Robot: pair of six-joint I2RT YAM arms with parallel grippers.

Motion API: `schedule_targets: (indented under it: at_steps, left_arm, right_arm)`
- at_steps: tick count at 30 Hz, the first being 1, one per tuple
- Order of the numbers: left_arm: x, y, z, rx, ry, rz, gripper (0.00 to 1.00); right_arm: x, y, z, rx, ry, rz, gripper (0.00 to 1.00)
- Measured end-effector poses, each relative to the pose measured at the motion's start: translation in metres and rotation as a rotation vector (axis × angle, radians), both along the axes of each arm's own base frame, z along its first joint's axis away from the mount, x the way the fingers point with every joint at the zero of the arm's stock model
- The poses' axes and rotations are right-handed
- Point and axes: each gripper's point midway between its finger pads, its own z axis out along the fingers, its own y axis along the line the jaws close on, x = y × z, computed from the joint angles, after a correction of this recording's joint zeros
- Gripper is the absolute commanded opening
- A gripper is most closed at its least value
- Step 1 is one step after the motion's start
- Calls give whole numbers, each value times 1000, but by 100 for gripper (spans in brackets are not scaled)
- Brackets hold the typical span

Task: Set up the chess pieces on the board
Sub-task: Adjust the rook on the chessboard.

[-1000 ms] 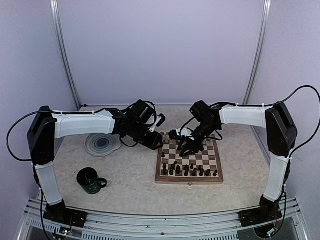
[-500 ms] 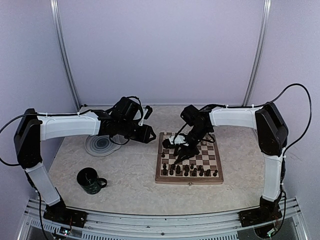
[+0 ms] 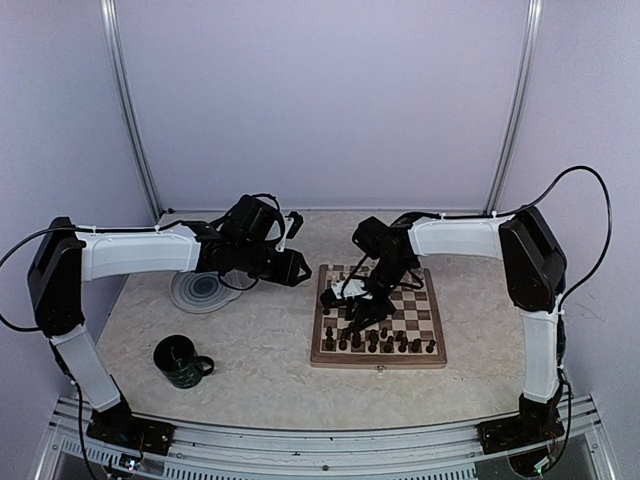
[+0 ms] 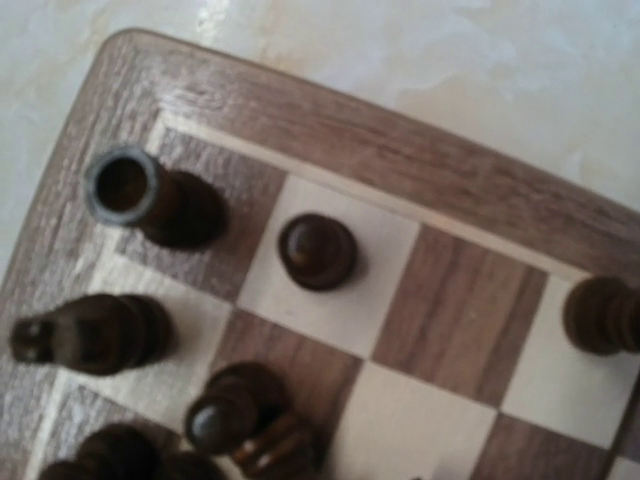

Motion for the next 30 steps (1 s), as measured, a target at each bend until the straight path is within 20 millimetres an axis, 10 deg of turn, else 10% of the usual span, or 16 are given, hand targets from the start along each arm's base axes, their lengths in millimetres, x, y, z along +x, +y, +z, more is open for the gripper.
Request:
schedule_targets:
  at_steps: [30]
  left_arm:
    - [-1,-1,0,-17,13,-10,41]
  right_arm:
    - [-2,-9,-7,-67,-9,26,12]
